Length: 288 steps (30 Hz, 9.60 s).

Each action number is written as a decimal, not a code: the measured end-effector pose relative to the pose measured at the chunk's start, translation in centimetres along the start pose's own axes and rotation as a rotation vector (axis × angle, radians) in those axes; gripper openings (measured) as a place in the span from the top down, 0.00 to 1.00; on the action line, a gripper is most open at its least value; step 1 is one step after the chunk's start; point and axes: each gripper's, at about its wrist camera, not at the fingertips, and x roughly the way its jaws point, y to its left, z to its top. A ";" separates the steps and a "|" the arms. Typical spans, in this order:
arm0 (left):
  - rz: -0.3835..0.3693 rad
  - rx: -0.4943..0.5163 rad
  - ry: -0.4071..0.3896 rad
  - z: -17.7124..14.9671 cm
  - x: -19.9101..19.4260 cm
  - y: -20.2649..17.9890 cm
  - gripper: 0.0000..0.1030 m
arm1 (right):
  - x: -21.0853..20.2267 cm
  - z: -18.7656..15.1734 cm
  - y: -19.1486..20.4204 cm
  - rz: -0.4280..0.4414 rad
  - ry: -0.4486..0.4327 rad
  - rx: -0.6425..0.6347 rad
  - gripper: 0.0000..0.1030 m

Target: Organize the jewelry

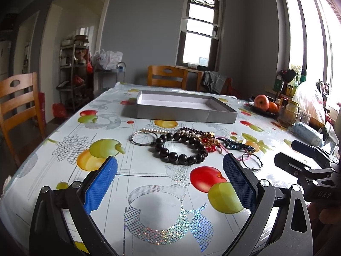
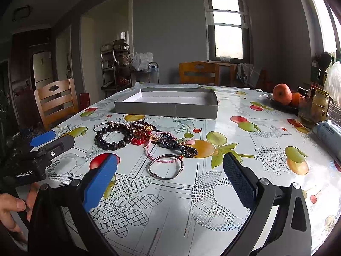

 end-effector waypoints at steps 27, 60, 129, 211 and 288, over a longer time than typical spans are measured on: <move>0.000 -0.008 -0.001 0.0 -0.1 0.1 0.04 | 0.1 0.0 0.0 -0.002 -0.001 0.003 0.05; -0.017 0.010 0.140 3.6 0.9 0.3 0.04 | 0.2 2.6 0.0 0.018 0.128 -0.057 0.05; -0.285 0.266 0.368 14.9 13.3 -3.2 0.90 | 8.0 9.3 -2.2 0.212 0.371 -0.169 0.96; -0.161 0.147 0.311 13.5 18.0 2.6 0.21 | 18.0 11.8 -8.5 0.101 0.304 0.025 0.38; -0.271 0.387 0.405 5.7 12.1 -6.4 0.38 | 10.2 7.8 -4.0 0.231 0.331 -0.005 0.97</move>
